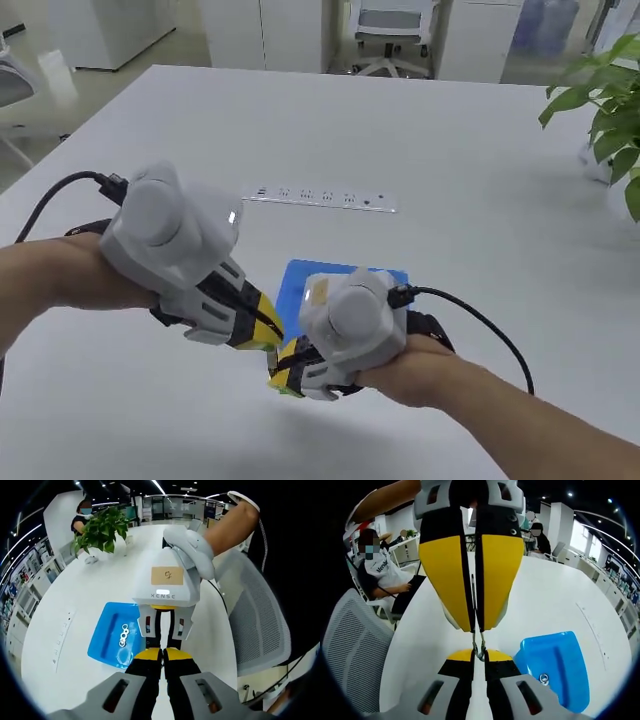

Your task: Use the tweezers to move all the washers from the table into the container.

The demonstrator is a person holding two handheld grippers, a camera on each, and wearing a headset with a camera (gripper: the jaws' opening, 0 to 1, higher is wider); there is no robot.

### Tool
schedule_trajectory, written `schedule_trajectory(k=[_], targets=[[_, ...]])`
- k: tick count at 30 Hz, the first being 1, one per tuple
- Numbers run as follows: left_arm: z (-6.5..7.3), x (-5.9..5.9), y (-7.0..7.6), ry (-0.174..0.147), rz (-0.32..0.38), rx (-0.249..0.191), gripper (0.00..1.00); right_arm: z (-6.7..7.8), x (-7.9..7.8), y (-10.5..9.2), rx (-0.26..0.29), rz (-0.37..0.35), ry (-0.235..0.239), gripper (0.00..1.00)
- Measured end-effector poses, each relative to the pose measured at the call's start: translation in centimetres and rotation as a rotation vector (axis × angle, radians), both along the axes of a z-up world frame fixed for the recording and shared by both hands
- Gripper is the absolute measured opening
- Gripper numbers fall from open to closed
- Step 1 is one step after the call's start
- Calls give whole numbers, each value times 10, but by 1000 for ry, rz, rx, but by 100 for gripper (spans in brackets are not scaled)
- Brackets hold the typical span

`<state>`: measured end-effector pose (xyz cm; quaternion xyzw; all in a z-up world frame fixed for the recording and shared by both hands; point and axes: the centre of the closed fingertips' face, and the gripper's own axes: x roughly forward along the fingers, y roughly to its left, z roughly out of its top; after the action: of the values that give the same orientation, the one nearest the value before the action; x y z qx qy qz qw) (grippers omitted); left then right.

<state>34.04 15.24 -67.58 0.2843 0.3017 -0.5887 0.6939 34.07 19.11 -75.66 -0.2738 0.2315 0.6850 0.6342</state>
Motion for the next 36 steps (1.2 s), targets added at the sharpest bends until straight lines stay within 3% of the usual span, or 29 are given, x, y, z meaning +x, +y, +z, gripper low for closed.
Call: schedule_trajectory(k=[20,27,36], targets=[[40,29,-17,-72,-33,-10,5,41,35,-11,15,-35,-52,9],[43,42,-24,-95,-47,-11,5,44,49,-18,16,-50,-70,9],[39,54,-26,-93,-52,-18,5,40,63,-23,6,-57,-78,9]])
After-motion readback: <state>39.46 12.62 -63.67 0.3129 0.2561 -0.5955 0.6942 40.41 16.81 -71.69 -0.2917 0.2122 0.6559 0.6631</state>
